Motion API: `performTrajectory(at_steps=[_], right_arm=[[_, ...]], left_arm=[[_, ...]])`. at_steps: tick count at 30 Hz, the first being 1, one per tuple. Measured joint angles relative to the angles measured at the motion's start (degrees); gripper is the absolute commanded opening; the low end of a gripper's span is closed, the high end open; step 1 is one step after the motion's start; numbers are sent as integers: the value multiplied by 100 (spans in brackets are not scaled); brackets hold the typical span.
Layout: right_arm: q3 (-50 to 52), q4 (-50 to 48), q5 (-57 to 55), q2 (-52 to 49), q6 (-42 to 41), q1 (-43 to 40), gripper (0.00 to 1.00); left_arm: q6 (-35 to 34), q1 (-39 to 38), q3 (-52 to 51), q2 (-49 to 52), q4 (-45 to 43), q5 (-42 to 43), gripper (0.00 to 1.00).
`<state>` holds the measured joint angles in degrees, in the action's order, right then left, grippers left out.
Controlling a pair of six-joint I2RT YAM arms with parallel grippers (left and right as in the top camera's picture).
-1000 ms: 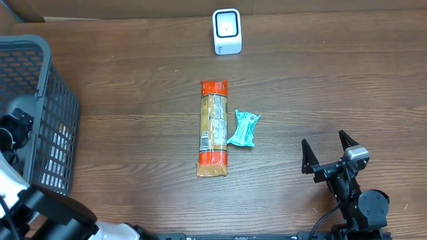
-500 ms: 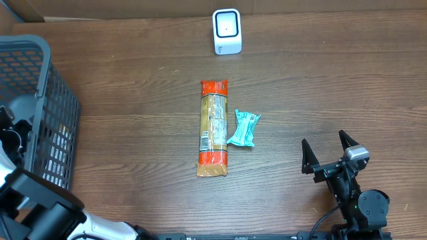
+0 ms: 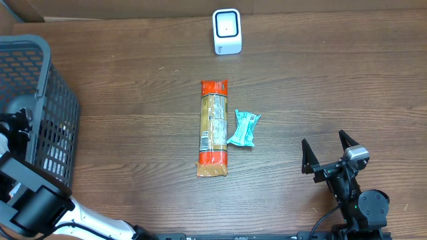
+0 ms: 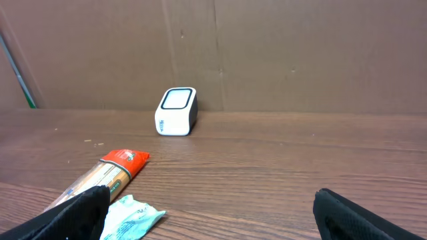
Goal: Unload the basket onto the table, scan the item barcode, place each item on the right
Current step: 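Reach the left gripper into the basket and grasp the white tube, then carry the white tube out and lay it left of the pasta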
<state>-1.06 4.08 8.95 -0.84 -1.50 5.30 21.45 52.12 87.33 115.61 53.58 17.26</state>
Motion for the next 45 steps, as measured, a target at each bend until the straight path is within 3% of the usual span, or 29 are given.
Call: performTrajectory(at_steps=[8, 11, 14, 23, 28, 33, 37, 45], right_arm=[[0, 2, 2, 0, 0, 0, 100], [0, 2, 2, 0, 2, 0, 100], [0, 2, 2, 0, 2, 0, 100], [0, 2, 2, 0, 0, 0, 100], [-2, 2, 2, 0, 0, 0, 100], [0, 2, 0, 0, 0, 0, 100], [0, 4, 2, 0, 2, 0, 100], [0, 2, 2, 0, 0, 0, 100]], left_arm=[[238, -39, 7, 249, -260, -621, 58], [162, -37, 7, 251, -367, -817, 23], [114, -37, 9, 254, -422, -938, 5], [-181, -37, 116, 234, -295, -1014, 4], [-398, -37, 619, 428, 358, -977, 4], [-717, -125, 2085, 632, 1202, -787, 4], [-866, -393, 3552, 625, 1386, -673, 4], [-1261, -1075, 5532, 439, 1731, -144, 4]])
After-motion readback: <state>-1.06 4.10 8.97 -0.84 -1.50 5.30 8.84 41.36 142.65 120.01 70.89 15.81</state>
